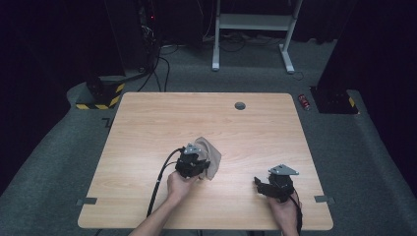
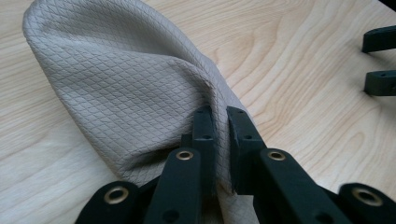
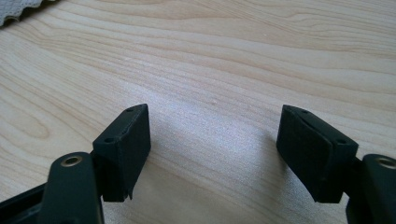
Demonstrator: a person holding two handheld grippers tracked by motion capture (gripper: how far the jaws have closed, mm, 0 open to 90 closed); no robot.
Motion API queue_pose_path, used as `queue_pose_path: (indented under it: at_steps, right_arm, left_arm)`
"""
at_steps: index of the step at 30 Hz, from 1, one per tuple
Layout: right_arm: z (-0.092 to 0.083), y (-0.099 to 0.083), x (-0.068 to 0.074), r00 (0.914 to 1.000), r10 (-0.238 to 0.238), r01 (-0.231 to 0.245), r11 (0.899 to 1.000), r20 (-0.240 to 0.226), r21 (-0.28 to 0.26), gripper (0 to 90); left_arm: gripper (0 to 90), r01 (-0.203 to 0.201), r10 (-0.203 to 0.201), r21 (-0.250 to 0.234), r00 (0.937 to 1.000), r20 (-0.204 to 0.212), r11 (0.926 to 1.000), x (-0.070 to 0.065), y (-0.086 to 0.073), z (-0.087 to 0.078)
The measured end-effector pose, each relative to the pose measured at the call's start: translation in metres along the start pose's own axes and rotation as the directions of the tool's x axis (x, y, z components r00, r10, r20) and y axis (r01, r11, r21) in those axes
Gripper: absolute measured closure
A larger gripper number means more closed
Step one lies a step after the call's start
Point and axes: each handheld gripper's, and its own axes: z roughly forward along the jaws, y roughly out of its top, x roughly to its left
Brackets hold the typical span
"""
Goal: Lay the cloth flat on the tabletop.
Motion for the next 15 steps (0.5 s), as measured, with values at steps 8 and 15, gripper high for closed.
queue_pose_path:
  at_steps: [8,15]
  right_arm:
    - [0.000,0.000,0.000,1.0000,-0.003,0.003,1.000,-0.002,0.000,26.6]
    - [0.000,0.000,0.002,0.9998,-0.014,0.014,1.000,-0.012,-0.010,34.5]
  left_arm:
    - [82.8,-0.023,0.022,0.008,0.9990,0.039,0.9997,-0.016,0.003,0.012]
    - [78.8,-0.044,0.043,0.019,0.9988,0.023,0.9989,-0.019,0.003,0.011]
